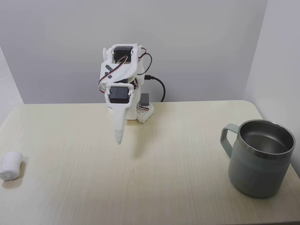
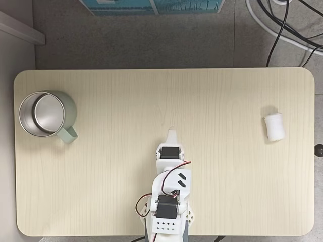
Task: Grasp a dressing and put it in the cup.
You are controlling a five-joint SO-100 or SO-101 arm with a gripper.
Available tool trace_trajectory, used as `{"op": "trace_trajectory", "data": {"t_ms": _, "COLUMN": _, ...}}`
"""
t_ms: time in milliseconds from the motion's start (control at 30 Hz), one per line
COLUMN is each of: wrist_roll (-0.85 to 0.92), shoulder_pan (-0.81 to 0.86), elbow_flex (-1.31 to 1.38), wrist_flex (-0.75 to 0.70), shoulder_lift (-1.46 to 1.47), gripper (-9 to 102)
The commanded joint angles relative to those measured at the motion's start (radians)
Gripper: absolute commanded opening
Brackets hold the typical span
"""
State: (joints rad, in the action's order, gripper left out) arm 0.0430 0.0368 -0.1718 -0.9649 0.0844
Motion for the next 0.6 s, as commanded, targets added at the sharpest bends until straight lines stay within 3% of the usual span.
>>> {"op": "trace_trajectory", "data": {"t_ms": 0, "wrist_roll": -0.021, "shoulder_pan": -0.04, "elbow_flex": 0.02, "wrist_flex": 0.08, "shoulder_lift": 0.002, "gripper": 0}}
{"op": "trace_trajectory", "data": {"t_ms": 567, "wrist_roll": -0.026, "shoulder_pan": -0.041, "elbow_flex": 0.021, "wrist_flex": 0.08, "shoulder_lift": 0.002, "gripper": 0}}
